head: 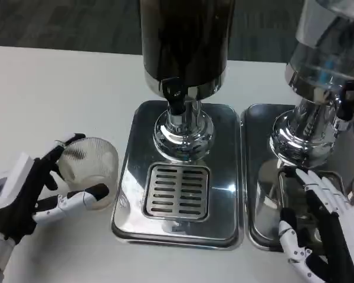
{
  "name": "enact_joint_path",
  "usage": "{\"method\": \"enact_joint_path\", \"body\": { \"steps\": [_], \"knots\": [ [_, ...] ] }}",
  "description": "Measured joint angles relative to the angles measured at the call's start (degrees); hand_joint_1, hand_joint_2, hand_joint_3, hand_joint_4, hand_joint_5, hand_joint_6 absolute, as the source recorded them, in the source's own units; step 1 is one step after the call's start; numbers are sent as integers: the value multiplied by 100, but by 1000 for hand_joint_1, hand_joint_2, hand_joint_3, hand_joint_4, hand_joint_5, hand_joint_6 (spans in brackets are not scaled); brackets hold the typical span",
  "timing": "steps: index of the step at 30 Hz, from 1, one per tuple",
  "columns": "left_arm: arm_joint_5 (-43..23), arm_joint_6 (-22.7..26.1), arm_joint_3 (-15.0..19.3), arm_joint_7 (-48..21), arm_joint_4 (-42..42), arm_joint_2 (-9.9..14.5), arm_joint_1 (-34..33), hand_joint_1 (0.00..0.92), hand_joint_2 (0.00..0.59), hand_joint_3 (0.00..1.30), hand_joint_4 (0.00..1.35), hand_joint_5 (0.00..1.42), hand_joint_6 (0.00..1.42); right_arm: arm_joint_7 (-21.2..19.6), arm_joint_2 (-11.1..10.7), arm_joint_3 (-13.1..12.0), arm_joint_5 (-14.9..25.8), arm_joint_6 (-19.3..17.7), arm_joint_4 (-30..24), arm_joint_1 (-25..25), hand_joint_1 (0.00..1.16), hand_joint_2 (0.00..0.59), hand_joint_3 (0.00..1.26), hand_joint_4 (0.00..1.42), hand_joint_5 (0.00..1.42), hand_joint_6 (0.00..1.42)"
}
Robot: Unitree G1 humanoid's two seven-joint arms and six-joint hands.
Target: Grasp the cup under the faucet to collect the drink, then remove the cup.
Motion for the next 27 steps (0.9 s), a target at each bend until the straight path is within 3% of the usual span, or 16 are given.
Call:
{"method": "enact_joint_path", "body": {
  "steps": [14,27],
  "knots": [
    [70,-377,-1,506,309,-200,-3,250,85,573,681,898,1228,70,-6,-3,-15,-2,-1,-10,277,537,178,109,86,95],
    [210,-505,-26,839,379,-222,-7,266,84,609,728,972,1323,105,-18,-13,27,-53,-4,-31,255,558,182,119,97,95]
  ]
}}
